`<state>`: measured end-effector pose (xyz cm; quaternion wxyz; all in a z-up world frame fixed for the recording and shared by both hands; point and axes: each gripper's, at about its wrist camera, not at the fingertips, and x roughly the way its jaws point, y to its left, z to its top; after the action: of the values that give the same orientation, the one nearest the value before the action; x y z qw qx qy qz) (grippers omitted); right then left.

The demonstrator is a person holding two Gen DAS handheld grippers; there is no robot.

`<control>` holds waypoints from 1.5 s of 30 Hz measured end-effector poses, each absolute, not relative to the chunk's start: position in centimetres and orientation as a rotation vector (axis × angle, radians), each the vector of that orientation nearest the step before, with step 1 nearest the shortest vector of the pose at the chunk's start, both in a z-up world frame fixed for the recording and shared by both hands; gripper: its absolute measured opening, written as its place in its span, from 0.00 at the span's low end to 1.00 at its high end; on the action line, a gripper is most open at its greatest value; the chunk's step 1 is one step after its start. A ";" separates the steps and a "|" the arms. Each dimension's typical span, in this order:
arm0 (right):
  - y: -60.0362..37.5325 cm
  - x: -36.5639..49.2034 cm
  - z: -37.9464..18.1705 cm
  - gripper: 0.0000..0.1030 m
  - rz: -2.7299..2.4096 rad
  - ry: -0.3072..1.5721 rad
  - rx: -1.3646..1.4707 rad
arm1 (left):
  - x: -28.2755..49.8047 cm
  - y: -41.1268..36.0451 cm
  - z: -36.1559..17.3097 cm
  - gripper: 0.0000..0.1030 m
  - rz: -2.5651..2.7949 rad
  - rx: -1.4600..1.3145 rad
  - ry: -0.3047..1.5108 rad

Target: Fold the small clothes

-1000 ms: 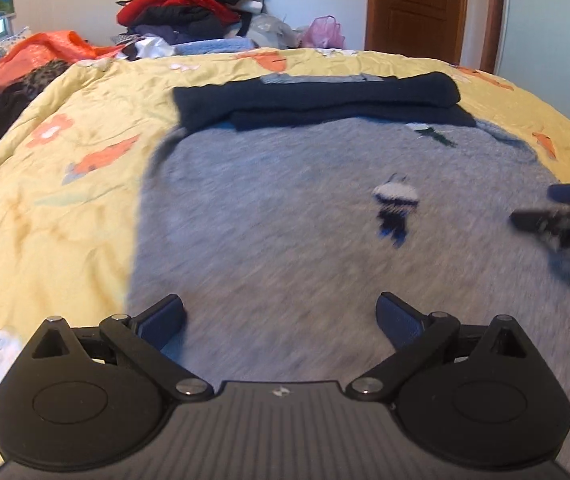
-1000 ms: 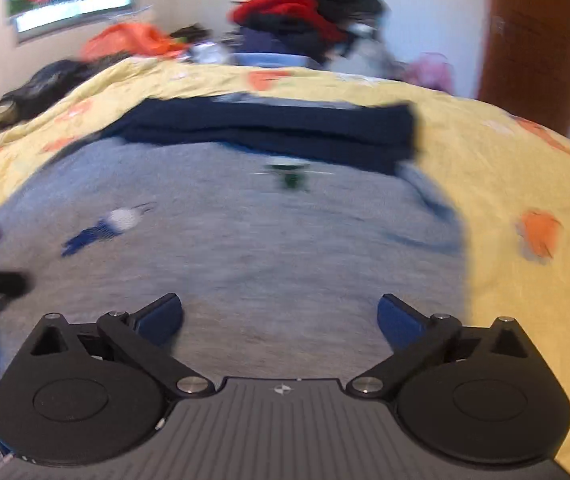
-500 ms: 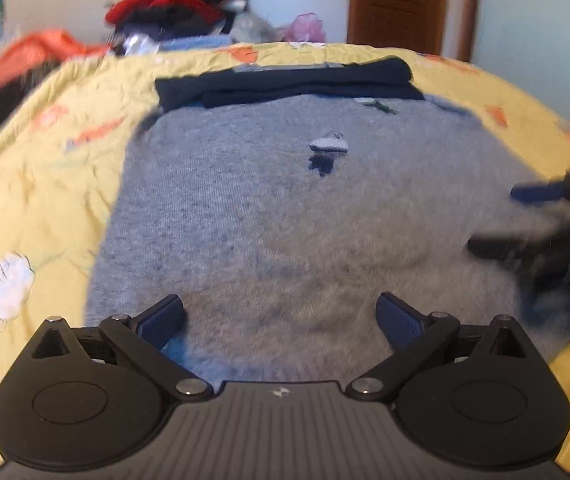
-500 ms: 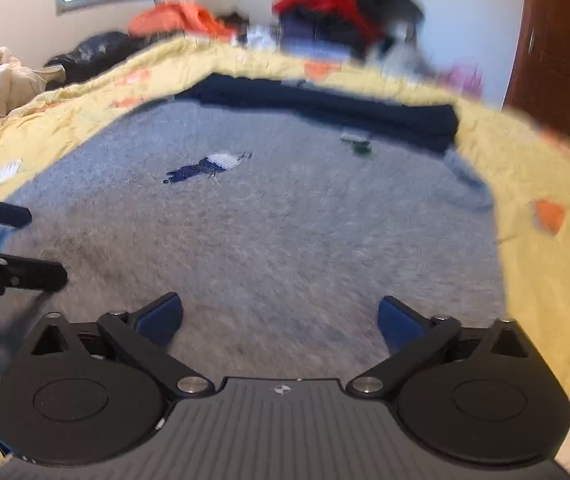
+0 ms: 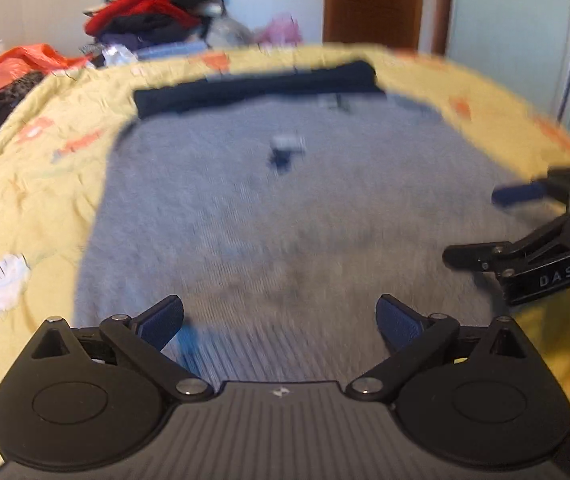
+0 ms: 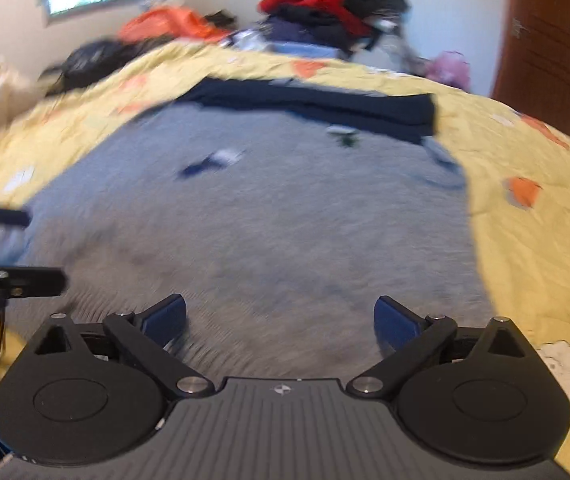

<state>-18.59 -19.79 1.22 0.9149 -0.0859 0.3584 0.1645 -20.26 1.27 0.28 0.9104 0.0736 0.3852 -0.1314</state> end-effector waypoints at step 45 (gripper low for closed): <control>-36.1 -19.2 1.1 0.87 0.499 1.017 0.707 | -20.7 15.8 -0.5 0.93 -0.394 -0.830 0.964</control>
<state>-19.20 -36.10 1.10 0.7851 0.3280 0.4716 0.2316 -20.66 15.84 -0.46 0.7863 -0.3852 0.4471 -0.1828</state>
